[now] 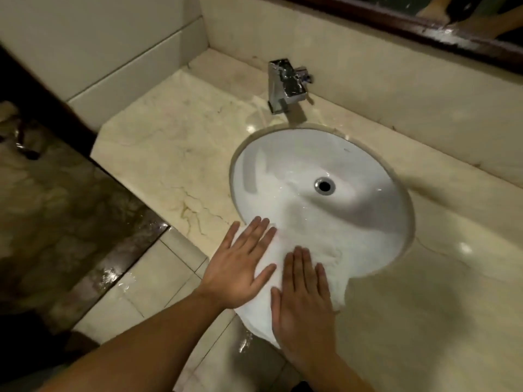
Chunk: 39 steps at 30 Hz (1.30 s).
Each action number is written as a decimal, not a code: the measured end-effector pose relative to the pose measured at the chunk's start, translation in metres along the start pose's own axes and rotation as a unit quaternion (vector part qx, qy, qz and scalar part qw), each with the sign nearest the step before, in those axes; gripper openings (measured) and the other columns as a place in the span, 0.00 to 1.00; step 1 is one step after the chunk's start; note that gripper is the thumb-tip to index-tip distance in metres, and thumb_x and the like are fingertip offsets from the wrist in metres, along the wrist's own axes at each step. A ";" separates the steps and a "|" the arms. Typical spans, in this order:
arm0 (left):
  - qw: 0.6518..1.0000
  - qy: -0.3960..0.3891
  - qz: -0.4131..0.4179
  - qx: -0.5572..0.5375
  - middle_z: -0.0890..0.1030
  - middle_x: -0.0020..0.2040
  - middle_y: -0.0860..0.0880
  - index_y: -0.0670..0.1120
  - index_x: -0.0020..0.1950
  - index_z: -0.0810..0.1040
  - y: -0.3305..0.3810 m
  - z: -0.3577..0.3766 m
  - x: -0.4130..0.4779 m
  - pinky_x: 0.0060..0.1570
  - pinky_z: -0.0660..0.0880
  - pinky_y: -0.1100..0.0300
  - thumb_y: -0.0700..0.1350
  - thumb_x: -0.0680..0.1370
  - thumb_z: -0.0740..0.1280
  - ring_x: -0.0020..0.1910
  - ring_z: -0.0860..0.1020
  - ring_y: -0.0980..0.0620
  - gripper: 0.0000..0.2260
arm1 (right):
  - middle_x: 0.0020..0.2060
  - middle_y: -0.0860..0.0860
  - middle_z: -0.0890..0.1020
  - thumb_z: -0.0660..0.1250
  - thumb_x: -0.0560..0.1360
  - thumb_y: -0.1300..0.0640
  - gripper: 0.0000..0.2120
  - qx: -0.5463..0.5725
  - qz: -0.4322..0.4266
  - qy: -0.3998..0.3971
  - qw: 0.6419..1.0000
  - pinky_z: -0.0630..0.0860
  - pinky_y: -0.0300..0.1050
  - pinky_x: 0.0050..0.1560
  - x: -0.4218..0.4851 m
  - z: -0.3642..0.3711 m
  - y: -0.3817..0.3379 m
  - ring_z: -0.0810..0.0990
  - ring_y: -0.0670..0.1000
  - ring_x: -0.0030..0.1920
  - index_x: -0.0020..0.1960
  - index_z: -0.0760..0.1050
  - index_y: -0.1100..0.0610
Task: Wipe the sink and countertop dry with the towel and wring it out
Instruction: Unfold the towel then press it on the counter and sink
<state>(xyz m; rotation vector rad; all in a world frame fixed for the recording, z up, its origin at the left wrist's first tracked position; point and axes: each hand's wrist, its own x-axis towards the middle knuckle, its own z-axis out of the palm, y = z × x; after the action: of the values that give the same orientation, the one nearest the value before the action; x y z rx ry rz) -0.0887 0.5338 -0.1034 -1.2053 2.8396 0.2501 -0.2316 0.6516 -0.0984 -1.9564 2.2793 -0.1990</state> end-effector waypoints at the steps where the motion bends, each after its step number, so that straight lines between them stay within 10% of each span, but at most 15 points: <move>1: 1.000 -0.001 -0.007 0.007 0.47 0.85 0.48 0.49 0.85 0.45 -0.021 -0.003 0.000 0.81 0.50 0.41 0.63 0.85 0.45 0.84 0.42 0.52 0.32 | 0.78 0.64 0.64 0.53 0.82 0.47 0.31 0.005 -0.004 -0.003 1.000 0.57 0.60 0.77 0.015 0.001 -0.018 0.63 0.60 0.79 0.78 0.64 0.66; 13: 1.000 -0.010 -0.026 0.014 0.45 0.85 0.47 0.48 0.85 0.47 -0.204 -0.034 0.033 0.80 0.48 0.43 0.61 0.85 0.47 0.84 0.45 0.49 0.32 | 0.80 0.67 0.57 0.49 0.81 0.49 0.33 0.023 -0.064 -0.030 0.997 0.49 0.62 0.80 0.159 0.028 -0.144 0.53 0.63 0.82 0.78 0.60 0.70; 22: 0.997 0.007 -0.080 0.001 0.43 0.85 0.48 0.50 0.85 0.44 -0.255 -0.044 0.065 0.81 0.45 0.45 0.63 0.85 0.44 0.84 0.43 0.50 0.31 | 0.78 0.63 0.65 0.55 0.79 0.48 0.31 0.037 -0.107 -0.006 0.994 0.56 0.60 0.76 0.239 0.035 -0.153 0.63 0.61 0.79 0.76 0.67 0.65; 32: 0.994 0.033 -0.101 0.007 0.38 0.84 0.47 0.48 0.84 0.38 -0.347 -0.057 0.191 0.81 0.45 0.43 0.66 0.82 0.34 0.83 0.37 0.52 0.34 | 0.83 0.57 0.42 0.45 0.84 0.42 0.33 0.072 -0.083 -0.006 0.994 0.36 0.54 0.81 0.402 0.030 -0.148 0.35 0.55 0.82 0.83 0.45 0.56; 39: 0.992 0.051 -0.116 -0.004 0.38 0.84 0.48 0.48 0.84 0.39 -0.402 -0.067 0.275 0.81 0.38 0.49 0.65 0.79 0.35 0.83 0.37 0.52 0.37 | 0.83 0.54 0.42 0.45 0.84 0.42 0.32 0.034 -0.071 -0.009 0.997 0.35 0.55 0.81 0.505 0.027 -0.151 0.34 0.53 0.82 0.84 0.46 0.55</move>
<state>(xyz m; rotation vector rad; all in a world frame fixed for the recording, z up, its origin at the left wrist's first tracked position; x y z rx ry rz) 0.0098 0.0525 -0.1190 -1.5777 2.7465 0.1948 -0.1559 0.1291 -0.1041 -2.0777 2.0943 -0.2670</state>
